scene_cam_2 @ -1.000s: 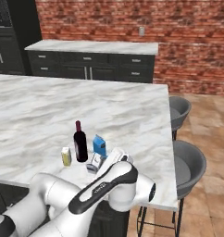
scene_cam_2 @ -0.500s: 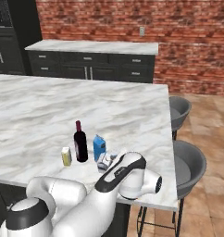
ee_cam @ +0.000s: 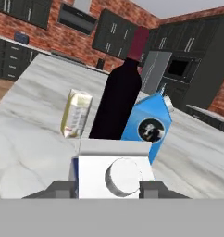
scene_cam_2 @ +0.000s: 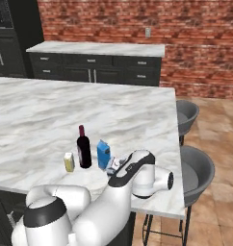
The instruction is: Move the drinks to the dining counter.
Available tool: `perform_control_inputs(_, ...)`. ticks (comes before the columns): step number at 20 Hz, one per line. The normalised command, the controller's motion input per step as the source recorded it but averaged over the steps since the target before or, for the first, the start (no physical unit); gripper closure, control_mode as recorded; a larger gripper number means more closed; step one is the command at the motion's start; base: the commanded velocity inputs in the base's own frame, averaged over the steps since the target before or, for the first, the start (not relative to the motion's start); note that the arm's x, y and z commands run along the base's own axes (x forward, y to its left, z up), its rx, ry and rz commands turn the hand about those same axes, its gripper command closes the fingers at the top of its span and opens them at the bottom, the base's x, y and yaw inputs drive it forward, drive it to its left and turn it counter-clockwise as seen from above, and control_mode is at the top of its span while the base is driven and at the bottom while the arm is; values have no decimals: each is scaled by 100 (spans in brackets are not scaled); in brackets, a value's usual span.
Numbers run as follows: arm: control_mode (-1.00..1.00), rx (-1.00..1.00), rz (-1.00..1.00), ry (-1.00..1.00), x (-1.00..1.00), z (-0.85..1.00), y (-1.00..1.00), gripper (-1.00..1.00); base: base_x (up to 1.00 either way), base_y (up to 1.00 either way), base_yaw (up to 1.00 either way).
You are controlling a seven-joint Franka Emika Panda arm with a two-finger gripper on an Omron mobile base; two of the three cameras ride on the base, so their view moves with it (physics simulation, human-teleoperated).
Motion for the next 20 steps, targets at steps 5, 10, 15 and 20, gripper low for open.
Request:
perform_control_inputs(5, -100, 0, -7, 0, 53, -39, 0, 100, 0, 0, 0)
perform_control_inputs(10, -100, 0, -1, 0, 39, -32, 0, 100, 0, 0, 0)
perform_control_inputs(15, -100, 0, 0, -3, 1, -14, -4, 100, 0, 0, 0)
perform_control_inputs(20, -100, 0, 1, -7, -46, 9, -25, 100, 0, 0, 0)
